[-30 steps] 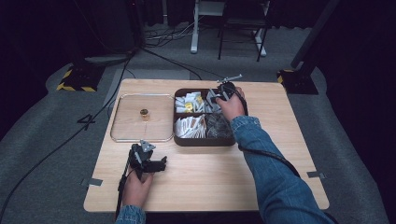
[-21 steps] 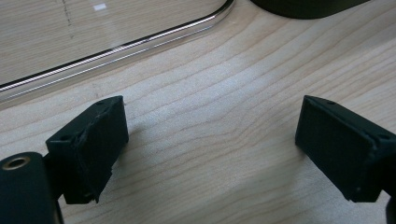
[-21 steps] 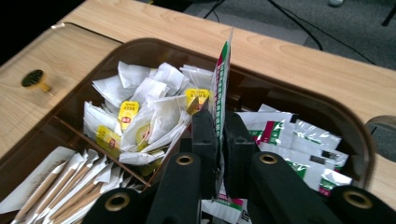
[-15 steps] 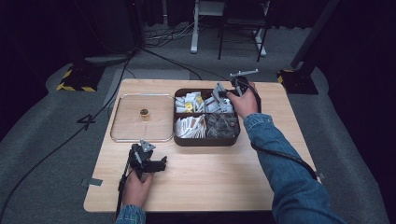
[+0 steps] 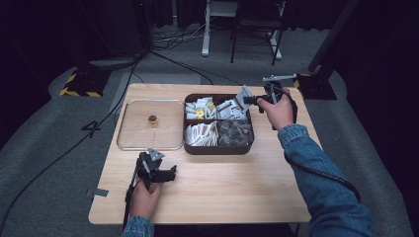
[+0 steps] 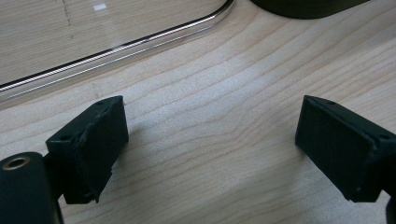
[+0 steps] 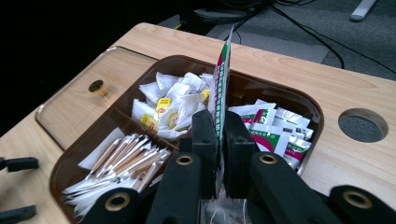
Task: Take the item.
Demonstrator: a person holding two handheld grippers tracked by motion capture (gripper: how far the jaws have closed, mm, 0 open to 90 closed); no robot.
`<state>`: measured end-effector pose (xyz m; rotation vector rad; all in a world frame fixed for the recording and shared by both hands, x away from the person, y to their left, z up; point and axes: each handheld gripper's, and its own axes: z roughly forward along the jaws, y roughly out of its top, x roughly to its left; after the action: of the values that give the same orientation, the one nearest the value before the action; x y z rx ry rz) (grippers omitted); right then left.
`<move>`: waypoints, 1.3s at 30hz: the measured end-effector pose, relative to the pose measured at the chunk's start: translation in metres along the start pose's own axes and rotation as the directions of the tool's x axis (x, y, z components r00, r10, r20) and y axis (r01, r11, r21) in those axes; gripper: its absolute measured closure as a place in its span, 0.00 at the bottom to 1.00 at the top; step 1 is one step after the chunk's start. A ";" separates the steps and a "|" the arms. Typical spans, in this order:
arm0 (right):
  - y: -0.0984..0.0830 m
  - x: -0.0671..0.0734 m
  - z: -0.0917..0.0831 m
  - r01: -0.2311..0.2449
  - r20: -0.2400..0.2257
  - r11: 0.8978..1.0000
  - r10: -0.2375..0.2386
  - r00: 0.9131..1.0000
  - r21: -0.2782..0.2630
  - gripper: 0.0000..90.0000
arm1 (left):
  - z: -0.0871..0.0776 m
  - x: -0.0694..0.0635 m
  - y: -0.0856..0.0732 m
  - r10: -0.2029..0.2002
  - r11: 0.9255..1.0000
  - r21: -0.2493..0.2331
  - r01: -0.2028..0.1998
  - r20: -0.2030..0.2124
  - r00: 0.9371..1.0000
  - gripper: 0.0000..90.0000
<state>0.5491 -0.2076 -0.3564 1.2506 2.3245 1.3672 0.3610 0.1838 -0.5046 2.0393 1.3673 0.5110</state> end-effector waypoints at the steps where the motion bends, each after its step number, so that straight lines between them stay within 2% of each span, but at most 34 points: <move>1: -0.001 0.000 -0.004 0.001 -0.004 1.000 -0.001 1.000 -0.003 0.95 | 0.000 0.000 0.000 -0.001 1.000 -0.001 0.001 -0.001 1.000 0.11; 10: -0.009 0.002 -0.036 0.004 -0.047 1.000 -0.004 0.999 -0.010 0.95 | 0.000 0.000 0.000 0.000 1.000 0.000 0.000 0.000 1.000 0.11; 23: -0.028 0.000 -0.072 0.031 -0.048 1.000 -0.031 0.998 0.004 0.95 | 0.000 0.000 0.000 -0.003 1.000 -0.002 0.003 0.001 1.000 0.11; 27: -0.037 -0.005 -0.082 0.043 -0.028 0.999 -0.042 0.999 0.021 0.95 | 0.001 0.000 0.001 -0.004 1.000 -0.001 0.004 0.000 1.000 0.11; 39: -0.073 -0.025 -0.098 -0.015 -0.014 0.999 0.016 1.000 0.050 0.95 | 0.001 0.000 0.001 -0.004 1.000 0.000 0.004 -0.001 1.000 0.11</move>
<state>0.4721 -0.3060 -0.3649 1.2792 2.3775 1.3352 0.3617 0.1833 -0.5046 2.0357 1.3718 0.5107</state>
